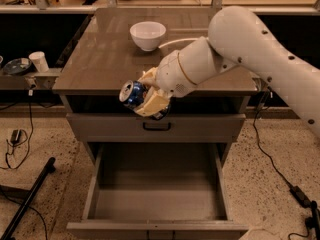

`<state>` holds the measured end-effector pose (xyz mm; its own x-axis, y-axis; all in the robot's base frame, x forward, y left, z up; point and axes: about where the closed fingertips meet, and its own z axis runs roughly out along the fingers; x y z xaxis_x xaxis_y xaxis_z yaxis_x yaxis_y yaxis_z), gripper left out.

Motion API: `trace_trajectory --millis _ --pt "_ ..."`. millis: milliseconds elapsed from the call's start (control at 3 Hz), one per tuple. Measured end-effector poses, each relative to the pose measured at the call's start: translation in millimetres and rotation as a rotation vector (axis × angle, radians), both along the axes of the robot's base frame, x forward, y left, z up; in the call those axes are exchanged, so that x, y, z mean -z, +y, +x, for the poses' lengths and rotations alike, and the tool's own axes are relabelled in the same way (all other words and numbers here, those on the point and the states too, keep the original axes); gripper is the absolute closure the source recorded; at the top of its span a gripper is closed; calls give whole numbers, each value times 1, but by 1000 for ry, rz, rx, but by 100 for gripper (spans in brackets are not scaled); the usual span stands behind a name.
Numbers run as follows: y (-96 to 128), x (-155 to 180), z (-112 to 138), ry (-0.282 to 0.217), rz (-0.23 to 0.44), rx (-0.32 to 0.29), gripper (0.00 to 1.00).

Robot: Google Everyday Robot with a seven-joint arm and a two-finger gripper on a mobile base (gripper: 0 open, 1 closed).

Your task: Pick pepsi can from middle drawer and place on counter

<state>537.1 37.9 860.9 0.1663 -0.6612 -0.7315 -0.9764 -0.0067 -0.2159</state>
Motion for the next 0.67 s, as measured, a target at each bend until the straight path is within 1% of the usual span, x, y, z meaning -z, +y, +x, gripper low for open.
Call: trace_trajectory --millis 333,667 --pt "0 -15 3 24 -14 -21 100" --pt "1 -39 12 24 -35 -47 100"
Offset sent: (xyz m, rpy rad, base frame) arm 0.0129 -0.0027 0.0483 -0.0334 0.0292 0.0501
